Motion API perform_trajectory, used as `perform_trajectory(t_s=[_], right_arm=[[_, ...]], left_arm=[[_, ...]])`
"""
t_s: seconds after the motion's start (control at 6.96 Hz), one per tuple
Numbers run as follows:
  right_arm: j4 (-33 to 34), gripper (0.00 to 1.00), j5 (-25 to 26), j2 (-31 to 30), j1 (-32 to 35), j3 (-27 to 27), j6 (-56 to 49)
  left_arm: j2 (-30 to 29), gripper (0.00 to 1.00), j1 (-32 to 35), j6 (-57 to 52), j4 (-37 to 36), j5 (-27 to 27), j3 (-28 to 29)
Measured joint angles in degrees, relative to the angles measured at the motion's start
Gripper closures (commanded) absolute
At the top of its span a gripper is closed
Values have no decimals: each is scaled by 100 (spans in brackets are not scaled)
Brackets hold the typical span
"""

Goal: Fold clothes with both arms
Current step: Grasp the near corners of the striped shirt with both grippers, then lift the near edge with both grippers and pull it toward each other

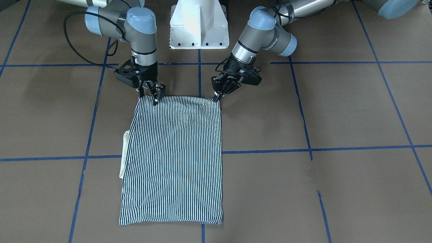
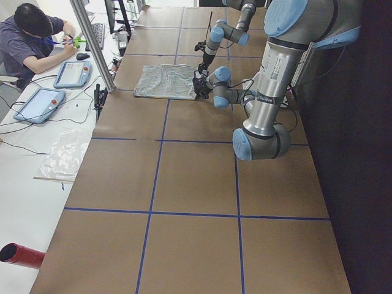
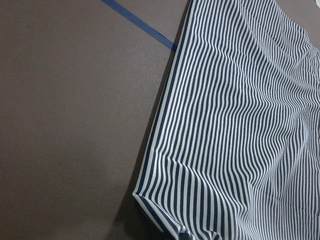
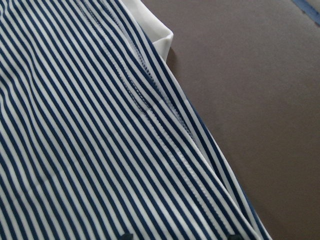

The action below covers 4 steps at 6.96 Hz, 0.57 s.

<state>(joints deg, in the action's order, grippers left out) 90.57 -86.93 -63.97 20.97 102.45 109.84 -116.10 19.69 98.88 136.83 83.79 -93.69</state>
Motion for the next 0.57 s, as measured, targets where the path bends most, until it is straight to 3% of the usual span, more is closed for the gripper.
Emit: perform_trajectory(t_s=[0.29, 0.43, 0.57], right_arm=[[6, 31, -1, 77, -7, -129, 10], [10, 43, -5, 69, -14, -146, 10], [34, 87, -6, 69, -17, -150, 11]], left_arm=[[12, 100, 0, 0, 0, -2, 0], [18, 100, 0, 0, 1, -3, 0], [22, 100, 0, 0, 2, -3, 0]])
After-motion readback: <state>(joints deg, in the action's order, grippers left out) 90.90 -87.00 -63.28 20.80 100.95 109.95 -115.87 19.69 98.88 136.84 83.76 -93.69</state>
